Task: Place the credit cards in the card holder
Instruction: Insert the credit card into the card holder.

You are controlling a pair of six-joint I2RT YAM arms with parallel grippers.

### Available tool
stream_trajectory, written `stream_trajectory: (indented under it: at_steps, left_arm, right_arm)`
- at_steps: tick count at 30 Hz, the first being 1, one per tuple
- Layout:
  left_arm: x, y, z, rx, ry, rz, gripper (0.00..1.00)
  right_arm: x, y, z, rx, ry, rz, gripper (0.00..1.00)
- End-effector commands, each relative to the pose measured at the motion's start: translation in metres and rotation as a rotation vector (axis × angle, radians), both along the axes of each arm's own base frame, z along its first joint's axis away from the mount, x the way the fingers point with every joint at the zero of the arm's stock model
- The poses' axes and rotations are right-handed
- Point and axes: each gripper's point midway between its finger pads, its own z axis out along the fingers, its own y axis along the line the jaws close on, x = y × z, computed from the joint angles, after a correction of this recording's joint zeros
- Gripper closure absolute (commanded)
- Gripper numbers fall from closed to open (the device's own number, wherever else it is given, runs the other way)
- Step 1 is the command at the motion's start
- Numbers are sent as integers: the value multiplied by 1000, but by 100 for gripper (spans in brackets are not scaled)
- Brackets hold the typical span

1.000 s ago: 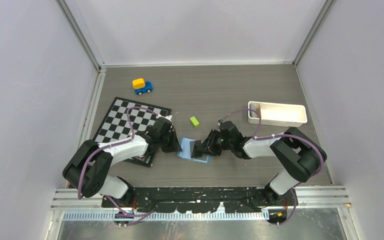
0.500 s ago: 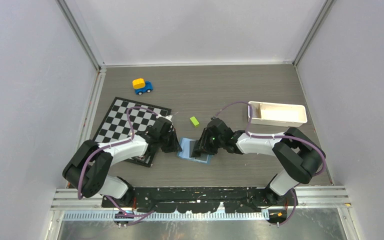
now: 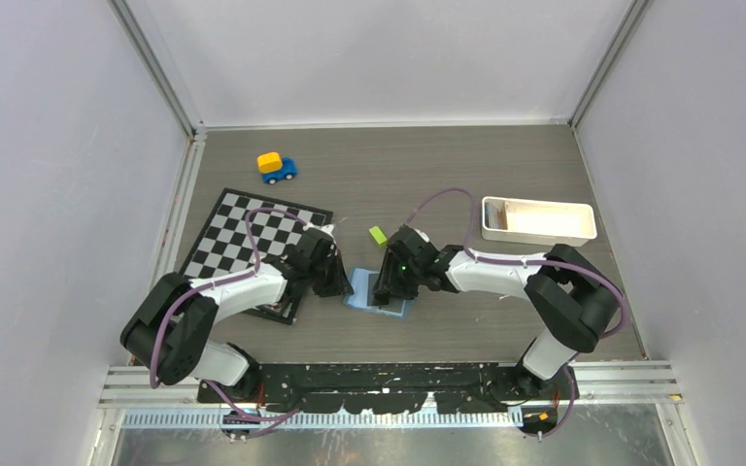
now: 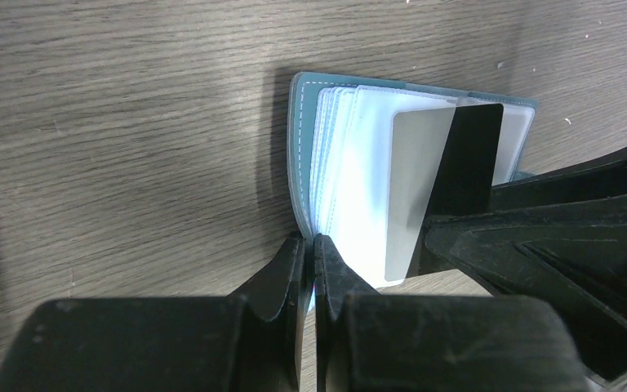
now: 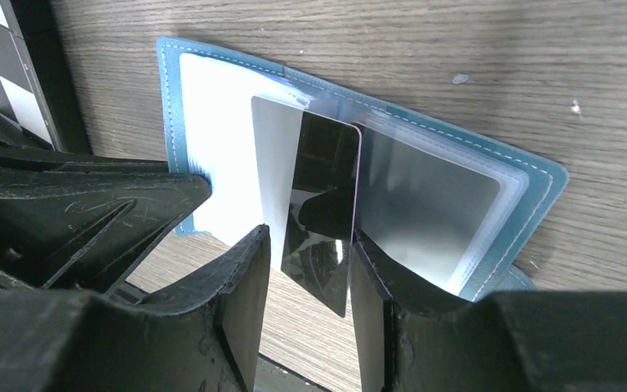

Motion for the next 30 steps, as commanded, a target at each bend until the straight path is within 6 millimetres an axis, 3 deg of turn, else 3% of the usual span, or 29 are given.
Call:
stream_trajectory:
  at_steps: [1, 8, 16, 23, 26, 30]
  left_arm:
    - [-8, 4, -4, 13, 8, -31, 100]
    - [-9, 2, -1, -4, 1, -41, 100]
    - [-8, 0, 4, -18, -16, -47, 100]
    - [-8, -2, 10, -42, -28, -49, 100]
    - [-9, -2, 12, -47, -35, -50, 100]
    - [-9, -1, 14, -51, -41, -47, 100]
  right_arm:
    - [-15, -19, -28, -169, 47, 45, 54]
    - [-13, -8, -31, -197, 60, 86, 53]
    - [-12, 2, -29, -220, 54, 118, 42]
    - [-4, -4, -26, -329, -8, 108, 40]
    - [-1, -6, -19, -351, -34, 90, 33]
    - [4, -10, -8, -360, -69, 67, 32]
